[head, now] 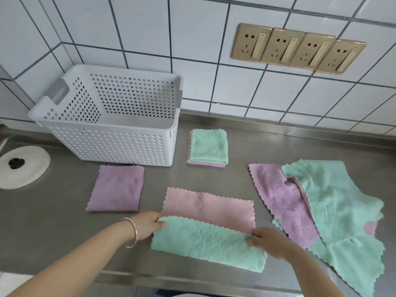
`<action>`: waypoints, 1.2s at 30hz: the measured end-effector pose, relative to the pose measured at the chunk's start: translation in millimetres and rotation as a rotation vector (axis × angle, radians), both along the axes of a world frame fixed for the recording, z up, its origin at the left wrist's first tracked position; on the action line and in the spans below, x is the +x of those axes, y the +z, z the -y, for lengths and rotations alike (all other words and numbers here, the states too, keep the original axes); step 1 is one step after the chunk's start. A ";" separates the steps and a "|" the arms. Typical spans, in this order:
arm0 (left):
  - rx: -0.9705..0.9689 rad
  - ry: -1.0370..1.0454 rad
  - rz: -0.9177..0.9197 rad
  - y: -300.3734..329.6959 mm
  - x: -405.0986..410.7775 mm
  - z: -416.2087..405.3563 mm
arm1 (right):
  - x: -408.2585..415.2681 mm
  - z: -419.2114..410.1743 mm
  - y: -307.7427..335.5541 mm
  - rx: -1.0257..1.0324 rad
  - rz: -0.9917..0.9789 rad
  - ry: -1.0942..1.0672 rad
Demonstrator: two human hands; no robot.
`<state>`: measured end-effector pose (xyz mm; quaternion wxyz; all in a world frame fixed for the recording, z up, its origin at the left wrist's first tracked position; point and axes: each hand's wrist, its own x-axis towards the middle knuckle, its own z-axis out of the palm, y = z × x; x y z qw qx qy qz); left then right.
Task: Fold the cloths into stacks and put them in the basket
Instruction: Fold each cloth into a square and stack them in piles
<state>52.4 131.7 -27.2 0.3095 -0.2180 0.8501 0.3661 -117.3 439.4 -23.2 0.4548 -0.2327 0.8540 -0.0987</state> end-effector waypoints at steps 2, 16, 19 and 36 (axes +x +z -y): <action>0.022 0.157 -0.062 0.5 -9.9 3.1 | -10.1 6.4 0.1 -0.099 -0.031 -0.174; -0.208 0.402 -0.049 -36.4 -67.3 5.1 | -38.2 40.0 -26.3 -0.165 -0.278 -0.464; -0.260 0.381 -0.030 -40.2 -71.4 3.8 | -40.8 40.1 -32.9 -0.154 -0.310 -0.467; -0.433 0.377 -0.047 -42.4 -74.7 -4.5 | -46.1 49.8 -46.5 -0.012 -0.431 -0.526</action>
